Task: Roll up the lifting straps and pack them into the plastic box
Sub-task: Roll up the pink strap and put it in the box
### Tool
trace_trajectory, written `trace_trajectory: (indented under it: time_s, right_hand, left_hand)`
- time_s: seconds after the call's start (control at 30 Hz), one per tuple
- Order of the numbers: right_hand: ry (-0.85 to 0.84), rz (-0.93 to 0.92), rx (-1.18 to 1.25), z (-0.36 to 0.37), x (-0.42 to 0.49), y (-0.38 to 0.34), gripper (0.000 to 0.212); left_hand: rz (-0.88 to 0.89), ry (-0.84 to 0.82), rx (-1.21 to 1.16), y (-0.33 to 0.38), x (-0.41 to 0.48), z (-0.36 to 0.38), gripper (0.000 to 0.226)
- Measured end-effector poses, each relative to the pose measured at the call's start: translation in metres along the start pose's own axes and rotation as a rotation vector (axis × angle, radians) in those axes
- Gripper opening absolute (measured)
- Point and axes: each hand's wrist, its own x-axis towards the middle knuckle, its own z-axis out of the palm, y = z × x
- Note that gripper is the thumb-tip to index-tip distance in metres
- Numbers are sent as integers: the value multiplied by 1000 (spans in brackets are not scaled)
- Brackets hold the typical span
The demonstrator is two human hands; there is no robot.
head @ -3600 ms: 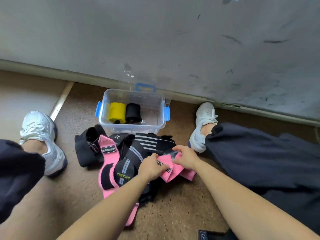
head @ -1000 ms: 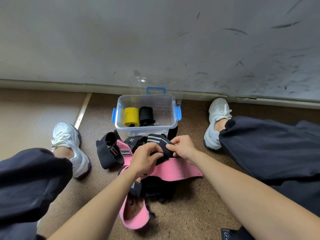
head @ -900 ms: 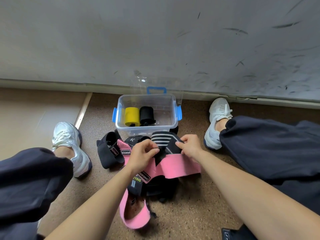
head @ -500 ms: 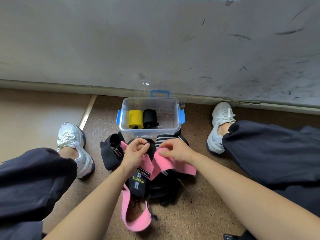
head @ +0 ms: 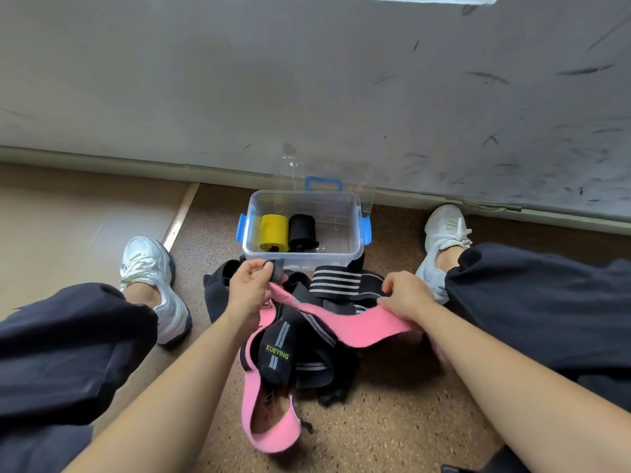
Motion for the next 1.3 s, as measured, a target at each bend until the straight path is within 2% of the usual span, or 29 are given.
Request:
trace_trajectory:
  time_s: [0.03, 0.07, 0.13, 0.17, 0.27, 0.33, 0.4, 0.5, 0.53, 0.63, 0.7, 0.77, 0.87, 0.93, 1.03, 1.1, 1.17, 1.27, 1.3]
  right_hand:
    - [47, -85, 45, 2, -2, -15, 11]
    - [45, -188, 187, 5, -5, -33, 11]
    - [-89, -302, 538, 11, -20, -70, 18]
    - [-138, -330, 626, 15, -27, -85, 20]
    - [-128, -432, 639, 26, -36, -105, 20]
    - [-60, -425, 599, 31, -34, -104, 34]
    - [-30, -404, 559, 31, -29, -99, 38]
    - [-64, -391, 540, 31, -25, -89, 13]
    - [-69, -380, 536, 32, -23, -86, 19]
    - [-95, -343, 563, 34, -22, -81, 38]
    - [-121, -330, 651, 37, -20, -79, 36]
    - [-147, -313, 739, 37, -20, -79, 31]
    - [-135, -312, 785, 38, -18, -82, 20]
    - [-144, -312, 770, 41, -17, -84, 18]
    - [-155, -315, 721, 45, -16, -85, 18]
    - [-132, -325, 672, 47, -14, -87, 18]
    - [-109, -324, 631, 46, -13, -91, 34]
    - [-100, -325, 635, 39, -13, -95, 39]
    - [-97, -317, 647, 36, -13, -94, 40]
  left_hand:
    - [-25, -12, -14, 1, -1, 6, 7]
    - [-50, -34, -29, 2, -3, 12, 8]
    - [-93, -88, -48, 4, -7, 20, 5]
    - [-103, -114, -59, 4, -7, 22, 3]
    - [-110, -169, -96, 12, -9, 20, 2]
    - [-109, -161, -65, 15, -8, 11, 4]
    - [-101, -56, 107, 8, -4, -8, 10]
    - [-119, 147, 415, -22, -3, -46, 27]
    - [-143, 176, 519, -34, -4, -55, 33]
    - [-292, 102, 717, -59, -13, -62, 59]
    - [-370, 16, 689, -68, -16, -60, 82]
    - [-428, -49, 640, -75, -17, -59, 88]
    - [-450, -56, 611, -81, -11, -65, 85]
    - [-464, -41, 614, -83, -7, -71, 74]
    - [-453, -96, 667, -77, -9, -77, 24]
    - [-381, -81, 704, -71, -12, -77, 26]
    - [-313, -72, 724, -60, -14, -76, 27]
    - [-256, -191, 815, -37, -20, -74, 31]
    - [-228, -222, 851, -28, -21, -74, 39]
